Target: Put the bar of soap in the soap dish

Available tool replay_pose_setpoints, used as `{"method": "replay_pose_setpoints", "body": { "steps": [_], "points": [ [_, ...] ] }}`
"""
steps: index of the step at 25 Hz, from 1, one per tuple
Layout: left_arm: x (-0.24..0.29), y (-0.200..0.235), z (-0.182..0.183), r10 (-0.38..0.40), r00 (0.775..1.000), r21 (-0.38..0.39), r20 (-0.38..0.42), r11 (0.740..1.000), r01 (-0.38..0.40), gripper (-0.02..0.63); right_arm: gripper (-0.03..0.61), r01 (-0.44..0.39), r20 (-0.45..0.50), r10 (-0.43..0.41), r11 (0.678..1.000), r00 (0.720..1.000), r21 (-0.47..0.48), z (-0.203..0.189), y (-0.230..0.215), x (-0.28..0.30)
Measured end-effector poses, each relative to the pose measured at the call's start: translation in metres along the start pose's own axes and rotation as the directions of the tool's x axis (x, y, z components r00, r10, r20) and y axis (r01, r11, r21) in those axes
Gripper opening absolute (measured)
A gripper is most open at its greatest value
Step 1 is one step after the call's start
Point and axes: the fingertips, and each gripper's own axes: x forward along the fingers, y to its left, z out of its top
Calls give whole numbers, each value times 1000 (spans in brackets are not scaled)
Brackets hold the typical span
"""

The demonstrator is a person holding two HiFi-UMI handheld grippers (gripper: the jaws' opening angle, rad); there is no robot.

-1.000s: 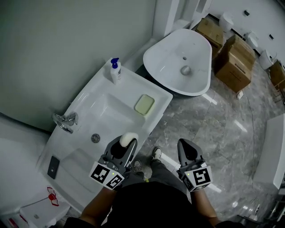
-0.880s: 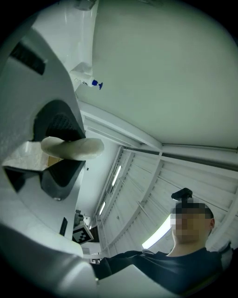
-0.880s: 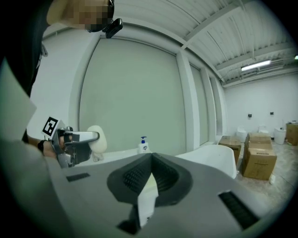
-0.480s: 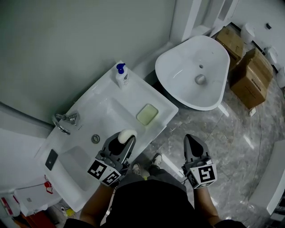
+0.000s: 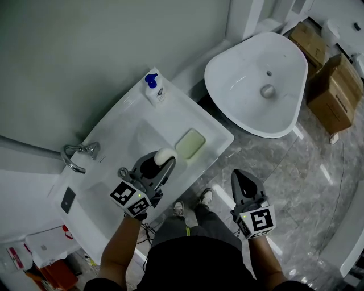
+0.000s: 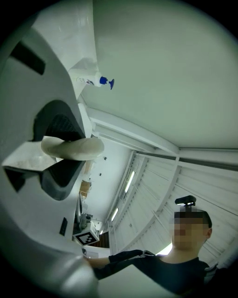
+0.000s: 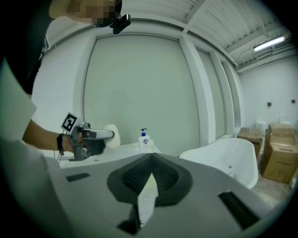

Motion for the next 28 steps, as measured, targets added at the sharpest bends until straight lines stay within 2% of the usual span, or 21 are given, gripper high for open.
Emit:
{"method": "replay_pose_setpoints", "body": {
  "steps": [2,4,8,13,16,23,28],
  "points": [
    [12,7,-16,-37,998,7,-53,999,38,120,13,-13,-5,13,1000,1000,-3,-2,-2,6],
    [25,14,-37,-93,989,-27,-111,995,91,120,14,-22,-10,22,1000,1000,2,-4,-3,12],
    [46,25,-76,-174,958,-86,-228,984,158,120,13,-39,-25,39,999,999,-3,-14,-5,24],
    [69,37,-109,-238,918,-139,-317,969,203,120,14,-56,-59,56,998,997,12,-31,-8,40],
    [80,44,-125,-291,875,-208,-388,952,224,120,14,-68,-66,69,998,995,13,-36,-9,44],
    [95,56,-153,-364,776,-267,-515,928,259,120,14,-80,-80,82,996,993,31,-47,-16,52],
    [98,47,-174,-439,669,-301,-600,898,320,120,13,-89,-100,93,995,991,46,-57,-24,52]
  ]
}}
